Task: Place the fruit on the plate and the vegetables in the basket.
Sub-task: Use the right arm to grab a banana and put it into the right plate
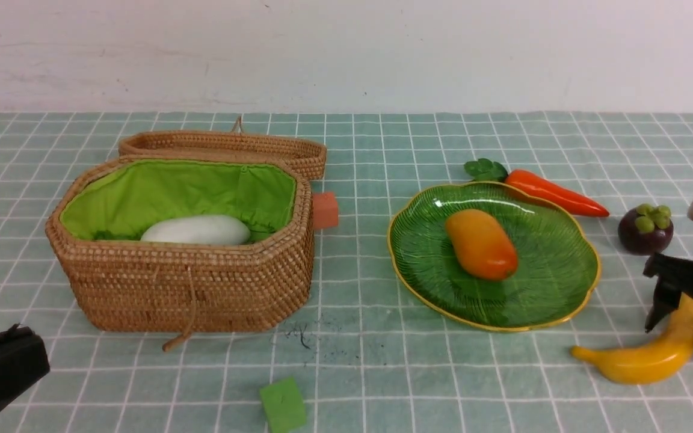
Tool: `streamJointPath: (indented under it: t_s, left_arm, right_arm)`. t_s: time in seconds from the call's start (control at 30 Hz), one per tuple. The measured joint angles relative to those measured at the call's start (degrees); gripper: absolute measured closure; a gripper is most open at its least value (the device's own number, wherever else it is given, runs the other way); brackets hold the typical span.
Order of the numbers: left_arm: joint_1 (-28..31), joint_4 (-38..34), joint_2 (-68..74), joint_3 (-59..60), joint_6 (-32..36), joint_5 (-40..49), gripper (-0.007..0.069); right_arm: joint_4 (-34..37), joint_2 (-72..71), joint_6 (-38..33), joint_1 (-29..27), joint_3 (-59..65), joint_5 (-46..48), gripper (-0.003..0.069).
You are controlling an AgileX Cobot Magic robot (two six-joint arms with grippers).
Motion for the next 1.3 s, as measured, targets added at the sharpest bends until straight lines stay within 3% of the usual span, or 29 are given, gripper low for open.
streamJointPath:
  t_s: [0.17, 0.3, 0.47, 0.6, 0.77, 0.97, 1.03, 1.13, 1.17, 1.2, 1.3]
  left_arm:
    - [0.0, -0.2, 0.0, 0.0, 0.0, 0.0, 0.0638]
    - [0.0, -0.2, 0.0, 0.0, 0.0, 0.1, 0.0638]
    - [0.0, -0.3, 0.0, 0.0, 0.0, -0.3, 0.0638]
    - [0.0, -0.3, 0.0, 0.0, 0.0, -2.6, 0.0638]
    - [0.0, -0.3, 0.0, 0.0, 0.0, -4.7, 0.0637]
    - [0.0, -0.3, 0.1, 0.0, 0.0, -5.8, 0.0637]
    - [0.0, -0.3, 0.2, 0.0, 0.0, -5.8, 0.0637]
    - [0.0, -0.3, 0.3, 0.0, 0.0, -5.8, 0.0636]
    - [0.0, -0.3, 0.3, 0.0, 0.0, -5.8, 0.0636]
    - [0.0, -0.3, 0.3, 0.0, 0.0, -5.8, 0.0636]
    - [0.0, -0.3, 0.3, 0.0, 0.0, -5.8, 0.0636]
  right_arm:
    - [-0.6, 1.2, -2.1, -0.1, -0.2, 0.4, 0.0181]
    - [-0.9, 1.0, -7.5, -0.1, -0.2, 0.9, 0.0361]
    - [0.3, -2.1, -10.2, 0.2, -1.1, 5.7, 0.035]
    - [2.0, -8.1, -10.7, 3.7, -7.3, 12.3, 0.035]
    - [3.1, -4.4, -10.8, 10.8, -14.5, 7.1, 0.035]
    - [3.1, 6.9, -11.6, 13.0, -21.5, 3.8, 0.035]
    - [3.1, 8.7, -12.0, 13.0, -22.6, 4.3, 0.0339]
    - [3.2, 11.2, -12.2, 13.1, -25.6, 6.1, 0.0204]
    - [3.2, 11.2, -12.2, 13.1, -25.8, 6.2, 0.0204]
    - [3.2, 11.1, -12.2, 13.1, -27.0, 7.7, 0.0118]
    - [2.7, 10.2, -12.3, 13.1, -28.7, 10.1, 0.0039]
